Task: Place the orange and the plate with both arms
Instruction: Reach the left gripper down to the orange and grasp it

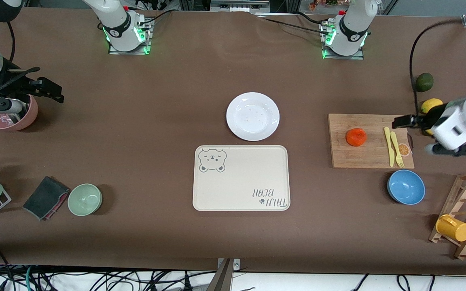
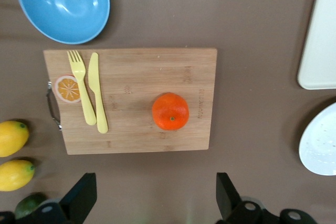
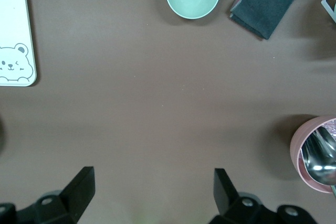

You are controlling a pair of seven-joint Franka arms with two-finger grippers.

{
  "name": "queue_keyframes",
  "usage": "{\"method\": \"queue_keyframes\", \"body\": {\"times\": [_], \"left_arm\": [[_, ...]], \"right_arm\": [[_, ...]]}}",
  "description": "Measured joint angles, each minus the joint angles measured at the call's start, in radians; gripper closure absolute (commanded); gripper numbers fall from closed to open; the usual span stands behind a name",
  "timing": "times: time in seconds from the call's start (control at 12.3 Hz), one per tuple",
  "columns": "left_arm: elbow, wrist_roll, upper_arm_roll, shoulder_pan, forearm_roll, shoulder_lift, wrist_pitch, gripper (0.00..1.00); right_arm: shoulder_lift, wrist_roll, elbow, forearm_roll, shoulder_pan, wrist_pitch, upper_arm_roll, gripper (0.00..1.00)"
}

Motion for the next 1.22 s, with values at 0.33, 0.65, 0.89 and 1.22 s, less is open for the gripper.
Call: {"method": "queue_keyframes", "body": {"times": [0.33,0.65,0.89,1.22], "left_arm": [[-0.105,0.0,-0.008,-0.001,0.008,0.049,0.141,0.0],[-0.392,-0.003,-0.033,-0.003,0.028,-0.017,0.445,0.0],[-0.554,-0.007,-0.042,-0.004,0.031,-0.042,0.62,0.0],[-0.641,-0.023,-0.043,-0.005,0.031,-0.04,0.696,0.0]], "right_arm": [[0.0,0.0,0.0,0.0,0.0,0.0,0.0,0.0],[0.0,0.0,0.0,0.0,0.0,0.0,0.0,0.0],[0.0,0.0,0.0,0.0,0.0,0.0,0.0,0.0],[0.0,0.0,0.0,0.0,0.0,0.0,0.0,0.0]]}}
